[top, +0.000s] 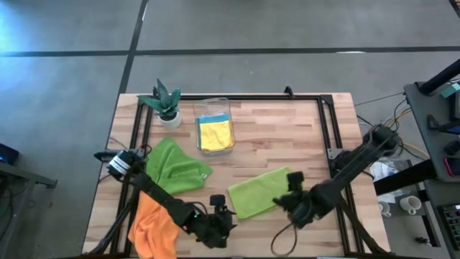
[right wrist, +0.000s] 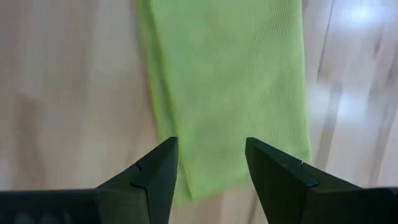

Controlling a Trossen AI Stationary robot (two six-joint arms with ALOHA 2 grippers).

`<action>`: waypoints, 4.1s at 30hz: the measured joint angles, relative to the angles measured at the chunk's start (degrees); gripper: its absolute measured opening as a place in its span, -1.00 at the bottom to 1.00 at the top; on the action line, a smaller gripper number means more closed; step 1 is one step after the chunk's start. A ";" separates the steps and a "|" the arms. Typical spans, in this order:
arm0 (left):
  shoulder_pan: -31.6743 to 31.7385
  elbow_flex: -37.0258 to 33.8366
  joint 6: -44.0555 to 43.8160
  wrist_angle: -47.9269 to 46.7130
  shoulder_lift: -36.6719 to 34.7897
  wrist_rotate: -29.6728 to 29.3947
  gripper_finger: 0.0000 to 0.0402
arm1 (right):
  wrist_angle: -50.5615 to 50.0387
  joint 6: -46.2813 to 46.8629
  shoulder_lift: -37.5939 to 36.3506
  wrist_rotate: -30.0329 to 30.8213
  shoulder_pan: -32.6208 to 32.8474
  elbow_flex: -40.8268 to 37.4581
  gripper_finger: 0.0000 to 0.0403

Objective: Fold microfiber towels
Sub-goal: Fold the light green microfiber cloth

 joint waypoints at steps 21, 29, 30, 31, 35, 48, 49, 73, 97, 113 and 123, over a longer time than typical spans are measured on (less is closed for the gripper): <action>4.55 -2.22 -2.98 -7.52 1.28 5.15 -0.13 | 16.89 -5.25 -3.18 -5.44 -0.67 -20.04 -0.33; 4.73 -2.51 -2.87 -7.24 -0.84 4.25 -0.13 | 16.74 -7.01 -2.31 -5.41 -0.50 -17.76 -0.35; 4.81 -2.51 -2.90 -7.13 -0.84 4.14 -0.13 | 16.79 -7.13 -2.31 -4.86 -0.52 -17.76 -0.35; 4.83 -2.51 -3.07 -6.94 -0.84 4.10 -0.13 | 16.78 -7.45 -2.31 -4.46 -0.56 -17.76 -0.35; 4.92 -2.56 -3.20 -7.03 -0.84 4.05 -0.13 | 17.46 -9.63 -1.43 -4.62 -0.66 -17.84 -0.37; 4.97 -2.56 -2.90 -7.01 -0.99 3.94 -0.13 | 16.78 -10.69 0.27 -6.69 -0.68 -15.68 -0.57; 5.02 -2.56 -2.87 -7.02 -0.99 3.94 -0.13 | 16.80 -10.58 -0.26 -6.68 -0.68 -15.48 -0.60; 4.66 -2.58 -3.25 -7.89 -1.10 3.99 -0.13 | 16.69 -6.54 0.96 -8.02 -1.29 -15.88 -0.47; 4.66 -2.69 -4.63 -8.79 -4.20 8.26 -0.13 | 11.86 -6.52 0.09 -8.50 -2.46 -12.04 -0.95; 4.55 -2.69 0.14 -7.77 -3.07 8.38 -0.13 | 14.96 -2.86 -0.75 -33.64 -8.92 -11.85 -0.96; 6.08 -4.19 4.21 -6.84 -3.03 9.30 -0.13 | 15.26 -2.94 -0.55 -30.34 -10.40 -11.85 -0.96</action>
